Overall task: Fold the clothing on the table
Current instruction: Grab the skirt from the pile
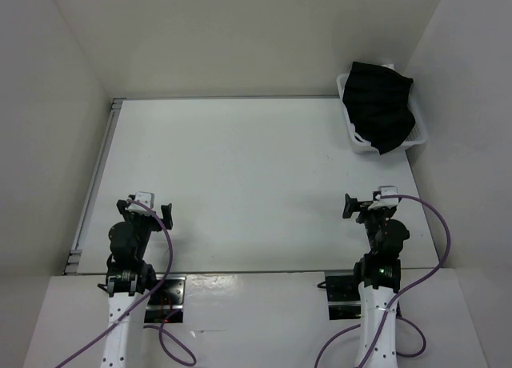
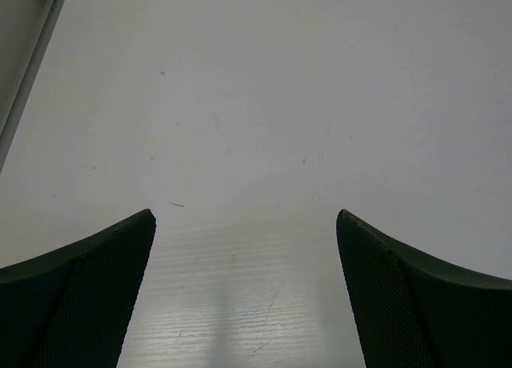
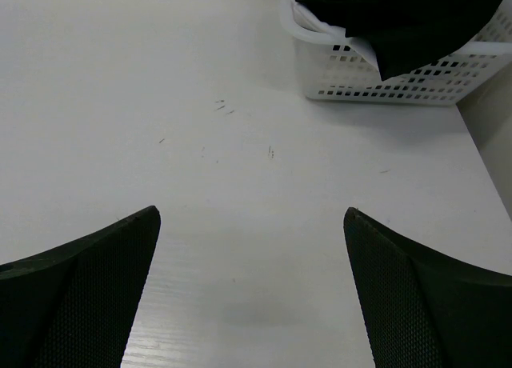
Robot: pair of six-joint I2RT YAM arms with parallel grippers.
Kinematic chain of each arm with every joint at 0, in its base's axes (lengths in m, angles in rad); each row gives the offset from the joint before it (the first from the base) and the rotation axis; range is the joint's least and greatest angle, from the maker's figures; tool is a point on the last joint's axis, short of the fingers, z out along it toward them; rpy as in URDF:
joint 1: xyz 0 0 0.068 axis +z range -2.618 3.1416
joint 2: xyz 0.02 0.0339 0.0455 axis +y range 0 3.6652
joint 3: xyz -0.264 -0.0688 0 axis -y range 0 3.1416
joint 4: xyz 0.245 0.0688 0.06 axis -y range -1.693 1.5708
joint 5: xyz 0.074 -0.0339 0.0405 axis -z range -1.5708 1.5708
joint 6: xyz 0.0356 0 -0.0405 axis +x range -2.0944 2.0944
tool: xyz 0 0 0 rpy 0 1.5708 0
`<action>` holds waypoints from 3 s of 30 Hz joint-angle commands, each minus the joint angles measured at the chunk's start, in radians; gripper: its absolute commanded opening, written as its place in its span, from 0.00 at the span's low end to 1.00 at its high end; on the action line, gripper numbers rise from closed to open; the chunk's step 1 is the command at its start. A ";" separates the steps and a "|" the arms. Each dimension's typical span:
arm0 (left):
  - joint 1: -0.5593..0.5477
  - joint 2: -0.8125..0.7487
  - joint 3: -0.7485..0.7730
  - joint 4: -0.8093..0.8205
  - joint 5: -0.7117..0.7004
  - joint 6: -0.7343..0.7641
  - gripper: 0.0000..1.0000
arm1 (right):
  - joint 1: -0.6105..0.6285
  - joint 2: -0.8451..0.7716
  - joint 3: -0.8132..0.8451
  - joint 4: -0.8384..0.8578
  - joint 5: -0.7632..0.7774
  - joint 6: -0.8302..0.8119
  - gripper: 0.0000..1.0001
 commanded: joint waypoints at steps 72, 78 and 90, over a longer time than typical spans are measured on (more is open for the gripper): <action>-0.003 0.695 0.844 -0.087 -0.271 0.107 1.00 | 0.280 1.558 1.601 -0.702 0.319 -0.127 0.99; 0.006 1.350 1.538 -0.628 -0.321 0.041 1.00 | 0.280 1.654 1.667 -0.658 0.410 -0.178 0.99; 0.121 1.512 1.560 -0.582 -0.178 0.005 1.00 | 0.133 1.798 1.707 -0.509 0.444 -0.074 0.99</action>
